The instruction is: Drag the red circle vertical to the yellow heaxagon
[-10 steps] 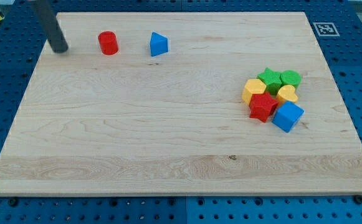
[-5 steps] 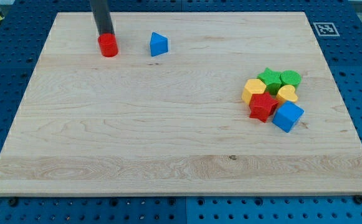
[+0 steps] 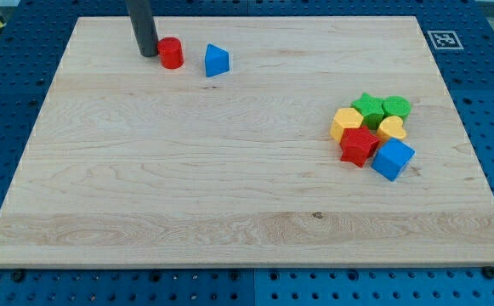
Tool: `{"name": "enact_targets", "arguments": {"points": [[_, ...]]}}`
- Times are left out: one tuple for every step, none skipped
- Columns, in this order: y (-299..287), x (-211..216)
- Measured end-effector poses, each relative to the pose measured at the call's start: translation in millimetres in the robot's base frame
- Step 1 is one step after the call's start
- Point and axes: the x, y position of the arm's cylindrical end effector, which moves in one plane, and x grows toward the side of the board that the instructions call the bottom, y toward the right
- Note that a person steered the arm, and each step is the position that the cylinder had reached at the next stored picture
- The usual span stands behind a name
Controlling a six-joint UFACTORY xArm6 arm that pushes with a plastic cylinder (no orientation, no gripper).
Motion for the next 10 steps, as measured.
{"name": "enact_targets", "arguments": {"points": [[17,-12],[18,22],[17,38],[34,82],[48,67],[53,33],[53,26],[30,26],[10,10],[11,-14]]}}
